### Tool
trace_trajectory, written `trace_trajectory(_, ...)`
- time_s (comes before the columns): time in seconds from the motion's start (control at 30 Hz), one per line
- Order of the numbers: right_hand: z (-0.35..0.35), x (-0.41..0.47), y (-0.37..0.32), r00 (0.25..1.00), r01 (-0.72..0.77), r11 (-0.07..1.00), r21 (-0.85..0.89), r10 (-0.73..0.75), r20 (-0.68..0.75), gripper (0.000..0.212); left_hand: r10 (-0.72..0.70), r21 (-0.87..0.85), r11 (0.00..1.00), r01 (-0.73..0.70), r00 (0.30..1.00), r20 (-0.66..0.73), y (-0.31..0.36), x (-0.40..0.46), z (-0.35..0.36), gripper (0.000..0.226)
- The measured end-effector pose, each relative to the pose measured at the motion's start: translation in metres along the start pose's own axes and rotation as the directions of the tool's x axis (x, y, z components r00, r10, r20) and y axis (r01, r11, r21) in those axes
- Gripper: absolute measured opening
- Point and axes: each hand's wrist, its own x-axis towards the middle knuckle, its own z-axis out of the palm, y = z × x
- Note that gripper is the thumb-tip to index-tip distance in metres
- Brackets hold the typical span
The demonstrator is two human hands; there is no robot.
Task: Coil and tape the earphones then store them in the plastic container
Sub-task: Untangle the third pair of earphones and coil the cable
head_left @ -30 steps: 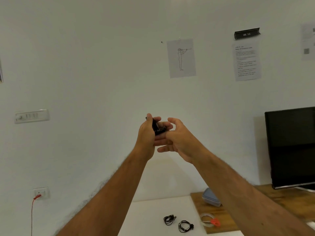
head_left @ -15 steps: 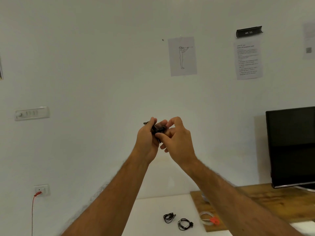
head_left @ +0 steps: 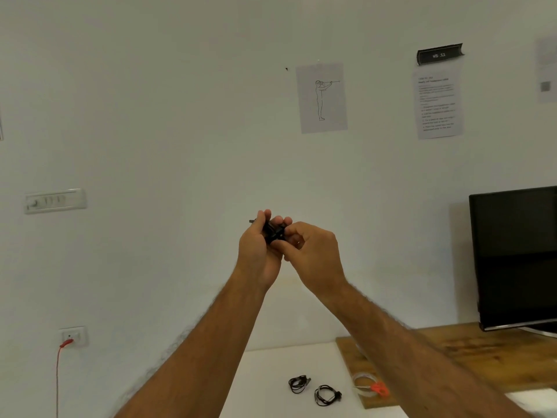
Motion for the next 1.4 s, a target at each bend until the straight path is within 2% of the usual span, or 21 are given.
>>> trace_trajectory(0.07, 0.000, -0.001, 0.000, 1.000, -0.011, 1.000, 0.014, 0.011, 0.023, 0.011, 0.015, 0.026, 1.000, -0.015, 1.000, -0.003, 0.000, 0.001, -0.001, 0.023)
trace_trajectory(0.2, -0.004, 0.001, -0.006, 0.985, -0.159, 0.969, 0.190, 0.142, 0.098, 0.006, 0.062, 0.121, 0.991, -0.060, 0.998, -0.018, 0.001, 0.003, -0.002, 0.024)
trace_trajectory(0.37, -0.004, 0.003, -0.009, 0.964, -0.217, 0.950, 0.223, 0.174, 0.200, 0.014, 0.056, 0.148, 0.988, -0.048, 0.997, -0.051, 0.003, 0.004, 0.001, 0.025)
trace_trajectory(0.53, -0.005, 0.001, -0.007, 0.969, -0.069, 0.993, 0.100, 0.043, 0.242, 0.016, 0.043, 0.093, 0.995, -0.038, 0.998, -0.048, 0.005, 0.005, -0.002, 0.025)
trace_trajectory(0.7, -0.001, -0.003, -0.007, 0.977, 0.154, 0.987, -0.045, -0.145, 0.155, 0.019, 0.039, 0.055, 0.998, -0.038, 0.999, -0.032, 0.004, 0.006, -0.002, 0.026)
trace_trajectory(0.9, 0.001, -0.005, -0.010, 0.986, 0.170, 0.985, -0.019, -0.170, -0.002, 0.008, 0.037, 0.015, 0.999, -0.037, 0.999, -0.039, 0.004, 0.005, -0.002, 0.028)
trace_trajectory(1.03, -0.003, -0.004, -0.003, 0.999, 0.052, 0.998, 0.040, -0.053, 0.003, 0.027, 0.033, 0.004, 0.999, -0.033, 0.997, -0.072, 0.010, 0.007, -0.007, 0.036)
trace_trajectory(1.13, -0.006, -0.003, 0.004, 0.987, -0.038, 0.994, 0.107, 0.020, 0.161, 0.030, -0.007, -0.022, 1.000, 0.006, 0.998, -0.062, 0.012, 0.007, -0.014, 0.042)
trace_trajectory(1.23, -0.011, 0.001, 0.006, 0.942, -0.162, 0.972, 0.171, 0.101, 0.320, 0.033, -0.085, -0.103, 0.991, 0.087, 0.996, 0.033, 0.011, 0.006, -0.023, 0.046)
trace_trajectory(1.27, -0.014, 0.002, 0.005, 0.910, -0.264, 0.932, 0.249, 0.156, 0.383, 0.034, -0.108, -0.127, 0.985, 0.118, 0.991, 0.079, 0.011, 0.005, -0.025, 0.047)
trace_trajectory(1.33, -0.019, 0.004, 0.001, 0.829, -0.488, 0.770, 0.411, 0.260, 0.496, 0.036, -0.131, -0.128, 0.980, 0.152, 0.979, 0.156, 0.011, 0.004, -0.029, 0.046)
trace_trajectory(1.37, -0.021, 0.004, 0.000, 0.797, -0.551, 0.708, 0.442, 0.288, 0.531, 0.034, -0.136, -0.107, 0.982, 0.158, 0.973, 0.185, 0.011, 0.003, -0.030, 0.046)
trace_trajectory(1.4, -0.022, 0.005, -0.001, 0.776, -0.579, 0.691, 0.433, 0.303, 0.553, 0.031, -0.140, -0.079, 0.984, 0.160, 0.967, 0.212, 0.010, 0.002, -0.030, 0.044)
